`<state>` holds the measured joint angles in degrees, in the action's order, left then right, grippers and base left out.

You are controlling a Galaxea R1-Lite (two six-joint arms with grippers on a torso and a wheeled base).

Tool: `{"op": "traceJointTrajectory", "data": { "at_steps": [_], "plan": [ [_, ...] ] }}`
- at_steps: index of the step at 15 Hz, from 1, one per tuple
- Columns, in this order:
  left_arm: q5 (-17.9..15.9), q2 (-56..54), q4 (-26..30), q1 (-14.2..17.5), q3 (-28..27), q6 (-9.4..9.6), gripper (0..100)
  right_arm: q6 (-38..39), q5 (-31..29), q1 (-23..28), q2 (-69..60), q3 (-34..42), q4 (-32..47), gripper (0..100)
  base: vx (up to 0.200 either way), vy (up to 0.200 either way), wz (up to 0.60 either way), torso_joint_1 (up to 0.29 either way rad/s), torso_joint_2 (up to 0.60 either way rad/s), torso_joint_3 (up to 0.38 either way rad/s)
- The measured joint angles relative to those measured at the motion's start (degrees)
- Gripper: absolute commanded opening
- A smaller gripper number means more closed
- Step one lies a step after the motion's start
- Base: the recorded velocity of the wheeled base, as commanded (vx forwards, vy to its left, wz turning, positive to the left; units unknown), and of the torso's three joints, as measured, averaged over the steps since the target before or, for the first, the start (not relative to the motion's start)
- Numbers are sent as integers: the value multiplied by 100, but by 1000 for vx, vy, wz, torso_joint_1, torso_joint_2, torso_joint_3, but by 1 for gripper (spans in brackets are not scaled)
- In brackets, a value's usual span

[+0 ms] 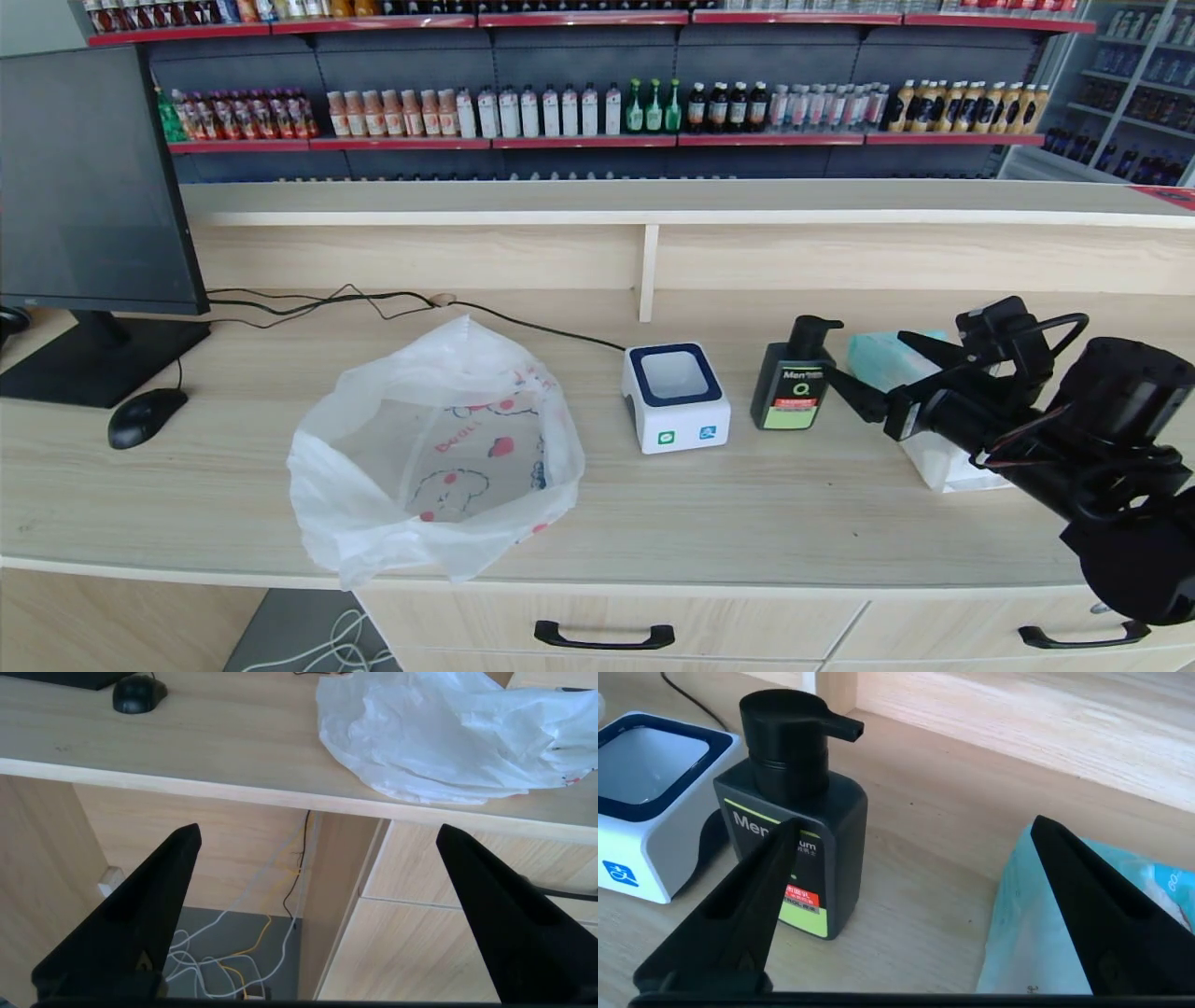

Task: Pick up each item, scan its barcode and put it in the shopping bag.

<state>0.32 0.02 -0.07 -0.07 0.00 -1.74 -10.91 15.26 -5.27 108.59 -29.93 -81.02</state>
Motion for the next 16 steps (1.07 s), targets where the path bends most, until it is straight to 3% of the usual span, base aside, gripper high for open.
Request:
{"op": "traceJointTrajectory", "data": {
  "at_steps": [16],
  "plan": [
    [0,-2,0,2,0,0,100,93,-18,94,207,-133,-40,100,0,0,0,0,0,0]
  ]
}}
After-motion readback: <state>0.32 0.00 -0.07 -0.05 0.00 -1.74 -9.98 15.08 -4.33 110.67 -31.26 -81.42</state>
